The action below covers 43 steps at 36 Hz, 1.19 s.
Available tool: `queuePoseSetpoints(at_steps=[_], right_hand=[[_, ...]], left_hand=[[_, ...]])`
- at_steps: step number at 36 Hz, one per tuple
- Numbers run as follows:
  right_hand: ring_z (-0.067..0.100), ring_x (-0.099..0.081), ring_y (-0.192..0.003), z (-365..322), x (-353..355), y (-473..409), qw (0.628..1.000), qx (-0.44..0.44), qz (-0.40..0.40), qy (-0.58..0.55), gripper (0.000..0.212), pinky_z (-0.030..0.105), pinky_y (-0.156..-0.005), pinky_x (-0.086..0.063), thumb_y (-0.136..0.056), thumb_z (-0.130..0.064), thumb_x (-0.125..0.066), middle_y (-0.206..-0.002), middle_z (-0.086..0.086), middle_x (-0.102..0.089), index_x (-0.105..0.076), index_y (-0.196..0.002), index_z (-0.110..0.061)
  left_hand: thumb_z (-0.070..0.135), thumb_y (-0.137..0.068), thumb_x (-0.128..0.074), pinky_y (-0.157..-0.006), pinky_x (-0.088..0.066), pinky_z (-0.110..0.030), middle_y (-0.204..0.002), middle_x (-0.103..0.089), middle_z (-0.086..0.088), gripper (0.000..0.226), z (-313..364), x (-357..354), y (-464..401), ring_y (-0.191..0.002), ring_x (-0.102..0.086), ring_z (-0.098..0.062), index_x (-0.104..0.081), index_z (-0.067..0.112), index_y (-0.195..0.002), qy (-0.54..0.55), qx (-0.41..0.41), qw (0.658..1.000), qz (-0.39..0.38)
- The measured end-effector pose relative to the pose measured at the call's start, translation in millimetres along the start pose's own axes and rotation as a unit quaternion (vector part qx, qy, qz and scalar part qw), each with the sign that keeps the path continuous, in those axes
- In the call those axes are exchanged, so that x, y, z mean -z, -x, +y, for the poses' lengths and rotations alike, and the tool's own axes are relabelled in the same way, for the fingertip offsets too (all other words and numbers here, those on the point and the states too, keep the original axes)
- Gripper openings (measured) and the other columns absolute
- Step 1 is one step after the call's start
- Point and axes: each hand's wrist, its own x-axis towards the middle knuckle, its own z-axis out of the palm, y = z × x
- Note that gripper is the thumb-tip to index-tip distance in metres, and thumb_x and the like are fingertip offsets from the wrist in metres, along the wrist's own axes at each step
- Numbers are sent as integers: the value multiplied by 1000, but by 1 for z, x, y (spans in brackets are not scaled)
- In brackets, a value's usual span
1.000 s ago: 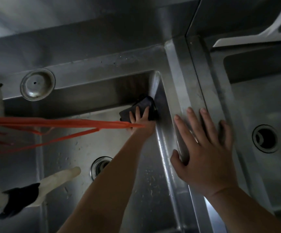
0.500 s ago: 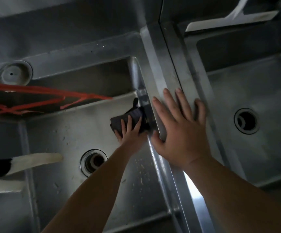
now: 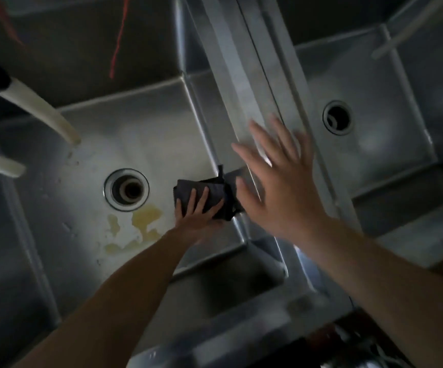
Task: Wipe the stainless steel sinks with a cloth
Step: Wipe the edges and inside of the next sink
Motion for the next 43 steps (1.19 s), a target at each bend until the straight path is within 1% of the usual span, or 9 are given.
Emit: queuePoseSetpoints(at_steps=[6,9,16,19,22,28,34,40,43], right_hand=[[28,-21,-152,-36,-15,99,991,15,-117,64,48,67,-115,-16,-92,-39,-54,-158,5,-39,-59,-136,-21],[28,-11,-154,-42,-22,113,983,-26,-151,100,60,69,-116,-10,-93,-48,-48,-164,5,-27,-46,-148,-23],[26,-2,-155,-44,-32,118,978,-74,-158,117,66,66,-118,-7,-93,-52,-43,-166,5,-19,-37,-153,-24],[27,-3,-155,-43,-35,119,980,-71,-147,115,67,66,-118,-4,-90,-51,-46,-165,5,-24,-41,-150,-23],[27,-7,-155,-42,-36,120,985,-67,-120,101,68,64,-119,-1,-86,-47,-51,-162,6,-31,-45,-148,-20],[25,-9,-154,-41,-40,120,989,-71,-94,85,67,65,-118,-5,-87,-45,-51,-159,4,-36,-43,-149,-22],[26,-7,-155,-42,-38,120,987,-74,-113,88,66,65,-118,-2,-89,-47,-48,-161,2,-34,-42,-150,-22],[27,-6,-155,-42,-37,119,987,-73,-121,82,66,63,-119,3,-89,-47,-47,-161,2,-32,-43,-149,-21],[27,-8,-155,-42,-37,119,987,-80,-114,79,63,63,-119,2,-87,-45,-49,-159,3,-37,-48,-145,-21]], left_hand=[[75,-92,-18,-113,18,-64,-160,32,7,65,21,-16,39,-144,35,-26,12,58,-147,-53,-82,985,-141],[68,-97,-17,-113,19,-63,-158,35,7,58,16,-15,48,-142,38,-25,7,57,-149,-59,-112,978,-164],[67,-97,-14,-111,23,-64,-149,46,10,59,2,-32,44,-138,43,-24,22,59,-143,-144,-138,976,-86],[67,-96,-19,-112,22,-62,-155,36,7,60,-11,-32,32,-146,32,-26,19,58,-142,-155,-146,977,0],[55,-100,-29,-115,17,-62,-166,10,4,58,-18,-4,11,-153,12,-27,-7,48,-153,-68,-88,990,81],[60,-99,-17,-115,11,-65,-164,21,6,55,-22,80,-46,-150,22,-28,4,57,-149,42,84,992,81],[65,-95,-15,-111,16,-66,-163,25,6,56,-12,108,-64,-148,27,-29,5,59,-148,113,117,986,38],[69,-94,-25,-111,15,-67,-159,34,4,62,-11,44,-24,-146,31,-31,9,62,-145,-24,23,999,-24],[69,-95,-26,-110,14,-70,-161,31,1,64,-3,4,14,-145,31,-35,8,58,-148,-165,-96,980,-64]])
